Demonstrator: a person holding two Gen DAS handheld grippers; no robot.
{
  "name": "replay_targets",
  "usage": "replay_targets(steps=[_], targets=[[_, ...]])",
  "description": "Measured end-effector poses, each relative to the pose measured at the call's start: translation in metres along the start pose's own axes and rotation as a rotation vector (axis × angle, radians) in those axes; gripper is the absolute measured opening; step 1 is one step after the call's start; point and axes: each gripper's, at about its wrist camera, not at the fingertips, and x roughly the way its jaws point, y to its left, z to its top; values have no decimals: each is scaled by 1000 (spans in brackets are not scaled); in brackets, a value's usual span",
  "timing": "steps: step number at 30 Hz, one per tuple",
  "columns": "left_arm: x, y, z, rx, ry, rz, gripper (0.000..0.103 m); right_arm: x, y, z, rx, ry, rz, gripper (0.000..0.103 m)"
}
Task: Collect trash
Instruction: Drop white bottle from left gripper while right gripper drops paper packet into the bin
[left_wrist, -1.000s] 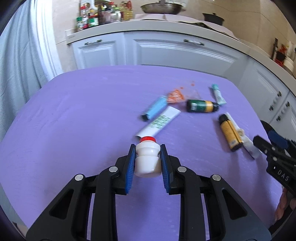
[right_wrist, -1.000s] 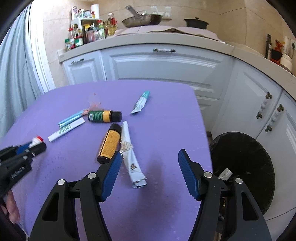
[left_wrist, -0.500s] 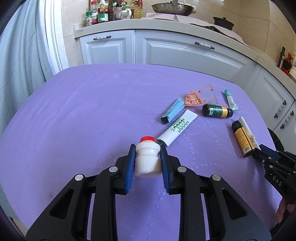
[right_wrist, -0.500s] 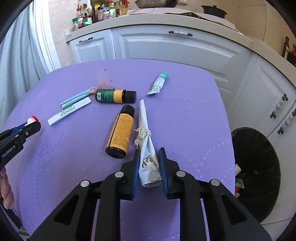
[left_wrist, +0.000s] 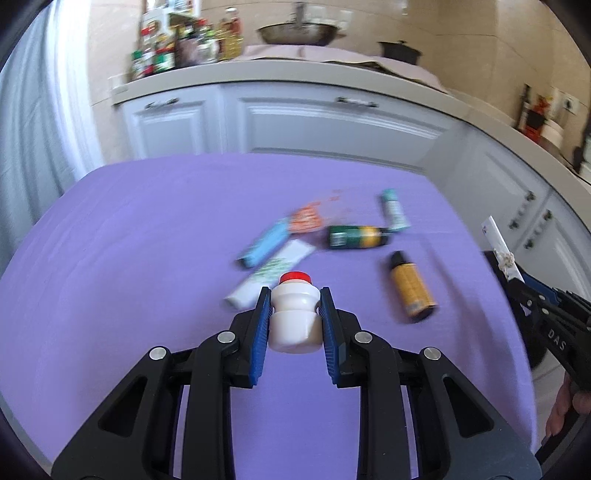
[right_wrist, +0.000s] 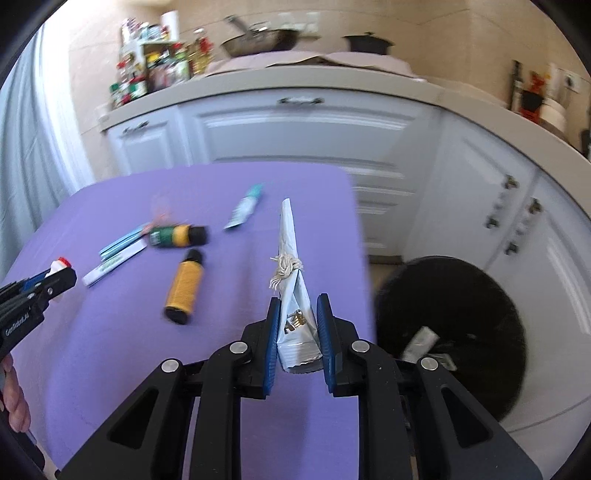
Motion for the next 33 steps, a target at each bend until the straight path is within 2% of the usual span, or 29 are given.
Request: replay_targets(steps=[10, 17, 23, 33], targets=[[4, -101, 12, 127, -28, -157, 25, -24, -82, -12, 125, -54, -158, 21], [13, -163, 16, 200, -40, -228, 25, -31, -124, -22, 179, -67, -234, 21], [33, -214, 13, 266, -19, -254, 25, -29, -155, -29, 221, -71, -263, 21], [60, -273, 9, 342, 0, -256, 25, -18, -189, -37, 269, -67, -278, 21]])
